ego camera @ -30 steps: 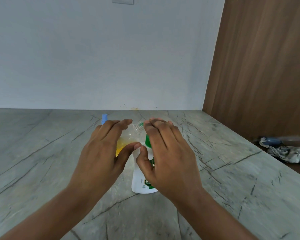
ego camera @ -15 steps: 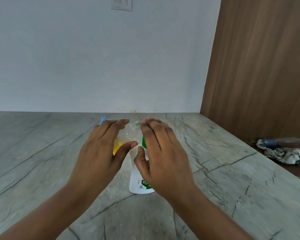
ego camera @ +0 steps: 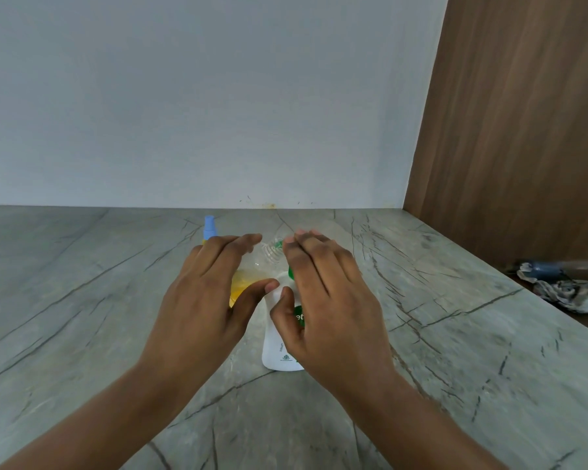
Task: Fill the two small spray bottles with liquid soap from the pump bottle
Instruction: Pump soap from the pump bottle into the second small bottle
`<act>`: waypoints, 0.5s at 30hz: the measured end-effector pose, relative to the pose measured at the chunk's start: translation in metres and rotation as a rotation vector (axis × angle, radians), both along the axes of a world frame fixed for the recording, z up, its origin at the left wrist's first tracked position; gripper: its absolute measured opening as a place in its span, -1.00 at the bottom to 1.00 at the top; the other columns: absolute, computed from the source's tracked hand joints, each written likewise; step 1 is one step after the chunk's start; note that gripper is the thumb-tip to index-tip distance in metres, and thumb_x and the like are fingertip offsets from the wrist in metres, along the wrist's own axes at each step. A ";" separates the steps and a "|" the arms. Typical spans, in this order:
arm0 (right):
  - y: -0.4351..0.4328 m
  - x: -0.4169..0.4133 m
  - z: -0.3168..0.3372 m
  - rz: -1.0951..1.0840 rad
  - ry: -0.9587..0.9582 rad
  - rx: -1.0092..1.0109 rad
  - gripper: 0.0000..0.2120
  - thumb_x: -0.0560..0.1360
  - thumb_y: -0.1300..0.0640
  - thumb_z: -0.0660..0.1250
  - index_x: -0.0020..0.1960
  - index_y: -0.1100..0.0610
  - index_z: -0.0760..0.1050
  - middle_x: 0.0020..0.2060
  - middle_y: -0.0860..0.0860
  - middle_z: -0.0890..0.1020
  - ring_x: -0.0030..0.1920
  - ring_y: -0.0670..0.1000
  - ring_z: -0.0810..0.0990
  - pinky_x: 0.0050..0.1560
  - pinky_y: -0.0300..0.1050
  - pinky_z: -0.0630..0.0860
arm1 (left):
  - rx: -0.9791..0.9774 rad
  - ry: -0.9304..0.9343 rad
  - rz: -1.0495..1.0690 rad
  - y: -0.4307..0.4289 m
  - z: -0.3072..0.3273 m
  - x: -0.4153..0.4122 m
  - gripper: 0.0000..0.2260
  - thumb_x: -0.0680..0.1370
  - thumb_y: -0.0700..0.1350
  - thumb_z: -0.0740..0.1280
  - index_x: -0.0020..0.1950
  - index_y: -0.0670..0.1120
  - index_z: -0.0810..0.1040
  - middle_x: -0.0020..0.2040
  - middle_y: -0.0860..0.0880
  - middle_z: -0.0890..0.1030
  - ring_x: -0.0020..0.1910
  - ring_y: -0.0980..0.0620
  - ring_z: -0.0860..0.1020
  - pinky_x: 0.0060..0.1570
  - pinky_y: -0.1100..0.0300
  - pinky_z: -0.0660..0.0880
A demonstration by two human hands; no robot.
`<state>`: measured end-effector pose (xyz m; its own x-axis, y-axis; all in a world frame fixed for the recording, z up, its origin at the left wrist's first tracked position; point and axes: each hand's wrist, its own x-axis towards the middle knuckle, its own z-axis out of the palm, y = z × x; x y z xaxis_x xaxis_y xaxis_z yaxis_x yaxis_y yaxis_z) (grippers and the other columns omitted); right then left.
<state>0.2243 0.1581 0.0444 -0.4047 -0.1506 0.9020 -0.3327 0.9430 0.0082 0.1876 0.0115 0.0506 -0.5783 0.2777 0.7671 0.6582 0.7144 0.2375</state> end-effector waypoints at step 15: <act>0.004 0.001 0.012 0.025 0.020 -0.031 -0.67 0.46 0.15 0.22 0.14 0.28 0.54 0.06 0.12 0.60 0.14 0.05 0.49 0.15 -0.20 0.40 | 0.019 0.006 0.006 0.006 0.008 0.001 -0.55 0.49 0.18 0.17 0.27 -0.04 0.46 0.08 0.03 0.52 0.00 0.04 0.53 -0.15 0.29 0.34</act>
<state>0.2251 0.1626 0.0568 -0.3827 -0.1326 0.9143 -0.3566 0.9342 -0.0137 0.1888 0.0174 0.0587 -0.5754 0.2600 0.7755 0.6555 0.7137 0.2470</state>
